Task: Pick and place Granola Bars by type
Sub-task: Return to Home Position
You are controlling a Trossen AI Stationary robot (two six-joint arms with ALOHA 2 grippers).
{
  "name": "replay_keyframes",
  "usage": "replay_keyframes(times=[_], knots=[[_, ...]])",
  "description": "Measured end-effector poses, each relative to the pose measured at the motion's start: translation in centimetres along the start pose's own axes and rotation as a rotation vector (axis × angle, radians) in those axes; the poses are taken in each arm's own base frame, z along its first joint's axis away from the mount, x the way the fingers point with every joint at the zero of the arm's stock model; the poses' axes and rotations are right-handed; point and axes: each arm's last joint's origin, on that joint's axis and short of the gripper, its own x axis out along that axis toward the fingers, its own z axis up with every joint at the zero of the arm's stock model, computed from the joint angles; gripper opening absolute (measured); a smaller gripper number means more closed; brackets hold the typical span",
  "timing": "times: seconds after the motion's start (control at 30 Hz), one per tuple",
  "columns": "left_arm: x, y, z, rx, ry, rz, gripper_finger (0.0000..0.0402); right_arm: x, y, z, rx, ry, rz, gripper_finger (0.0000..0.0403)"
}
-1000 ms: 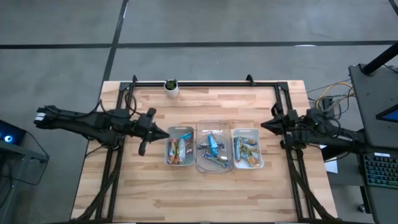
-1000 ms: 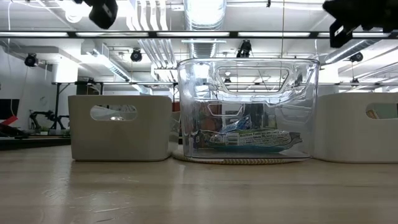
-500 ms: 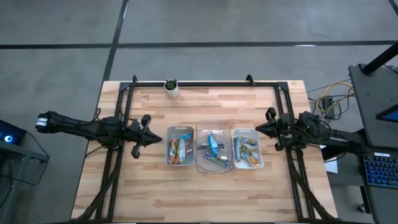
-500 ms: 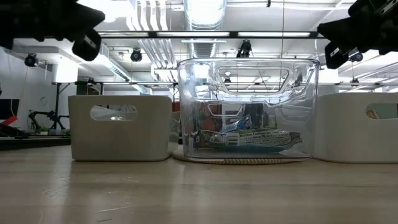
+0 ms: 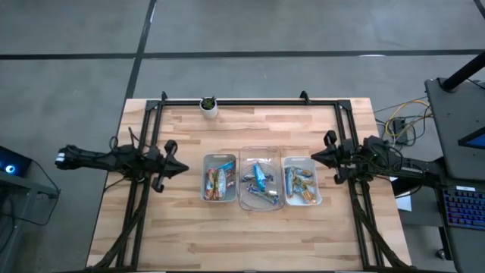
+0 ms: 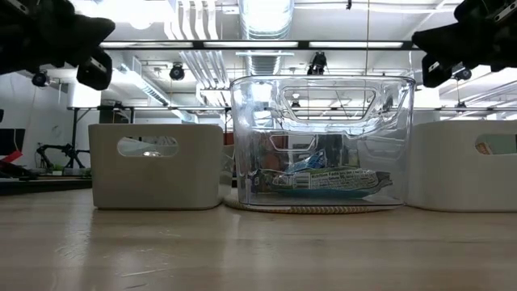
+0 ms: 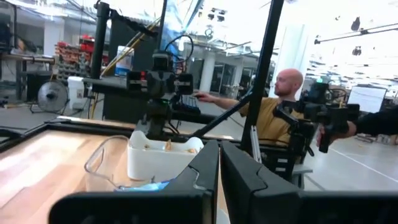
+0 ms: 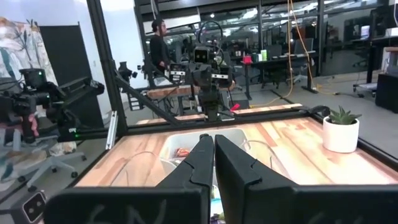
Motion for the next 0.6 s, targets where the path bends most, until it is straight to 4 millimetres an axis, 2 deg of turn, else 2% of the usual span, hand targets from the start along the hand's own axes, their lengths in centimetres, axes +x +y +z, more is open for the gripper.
replay_keyframes(times=[0.6], knots=[[-0.2,0.4,-1.8,0.01,0.108,0.06,0.0,0.1,-0.2,-0.7,-0.065,0.023,-0.005,0.0009]])
